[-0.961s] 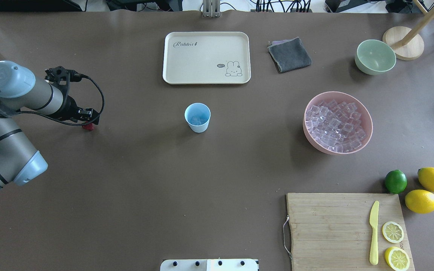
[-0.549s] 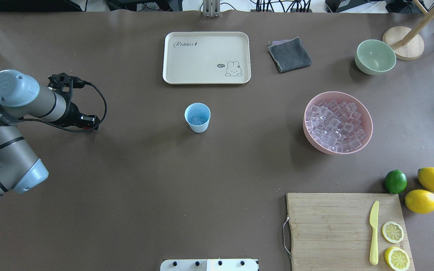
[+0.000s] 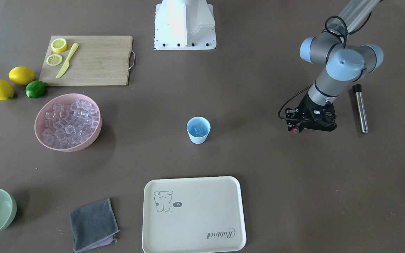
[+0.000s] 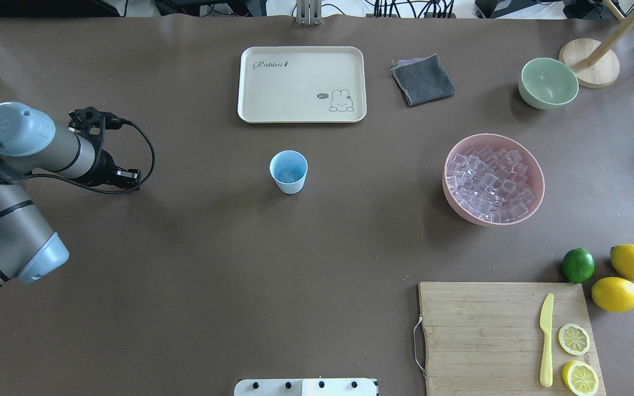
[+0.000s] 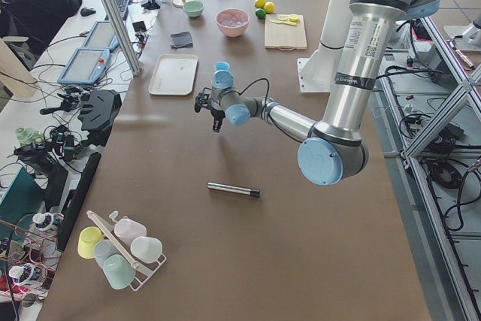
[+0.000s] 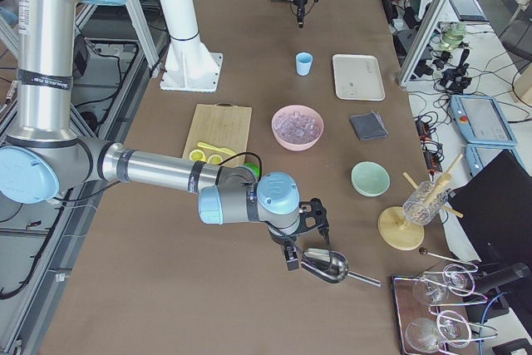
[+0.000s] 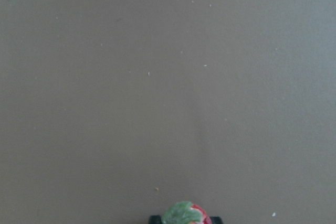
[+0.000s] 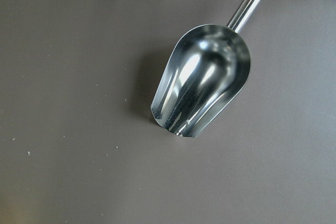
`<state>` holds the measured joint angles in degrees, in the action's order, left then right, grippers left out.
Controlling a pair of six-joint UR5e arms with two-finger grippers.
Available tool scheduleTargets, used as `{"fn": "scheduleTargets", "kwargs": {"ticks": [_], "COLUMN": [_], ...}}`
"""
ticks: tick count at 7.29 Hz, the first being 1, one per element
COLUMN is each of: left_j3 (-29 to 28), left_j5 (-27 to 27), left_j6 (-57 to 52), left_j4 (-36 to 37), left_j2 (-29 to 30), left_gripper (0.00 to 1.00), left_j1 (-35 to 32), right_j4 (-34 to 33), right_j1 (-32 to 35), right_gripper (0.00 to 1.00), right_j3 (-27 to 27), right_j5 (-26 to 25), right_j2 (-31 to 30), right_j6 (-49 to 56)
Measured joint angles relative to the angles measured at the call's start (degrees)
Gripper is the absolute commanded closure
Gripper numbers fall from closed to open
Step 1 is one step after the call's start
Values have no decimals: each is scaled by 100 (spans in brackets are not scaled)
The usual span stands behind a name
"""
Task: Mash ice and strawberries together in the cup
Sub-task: 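Carry the strawberry with the left gripper over the blue cup, then open the left gripper to drop the strawberry into the cup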
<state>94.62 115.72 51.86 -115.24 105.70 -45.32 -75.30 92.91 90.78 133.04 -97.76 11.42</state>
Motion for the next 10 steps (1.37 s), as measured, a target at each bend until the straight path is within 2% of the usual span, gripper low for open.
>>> {"fn": "scheduleTargets", "kwargs": {"ticks": [2,3,4,6,9,10], "left_j3": [658,727,653,165,-420,-494], "left_j5": [-2,-12,-85,-649,-1295,-1385], "left_j6": [235,587,935,1353,1634,1666], "left_j4": [1960,2547,2767,2623,1715,1522], "left_j2": [1068,1632,2057,2724,2937,2935], "left_gripper": [73,73,73,73,72,33], "left_j1": [35,149,321,793,1140,1192], "right_j4": [4,1,-1,-2,-2,-2], "right_j1": [33,45,48,51,92,103], "right_gripper": [1,1,1,1,1,1], "right_j3": [7,7,7,8,8,4], "right_j5": [27,48,58,63,68,66], "right_j2": [-1,7,15,23,1,0], "right_j6": [0,0,0,0,0,0]}}
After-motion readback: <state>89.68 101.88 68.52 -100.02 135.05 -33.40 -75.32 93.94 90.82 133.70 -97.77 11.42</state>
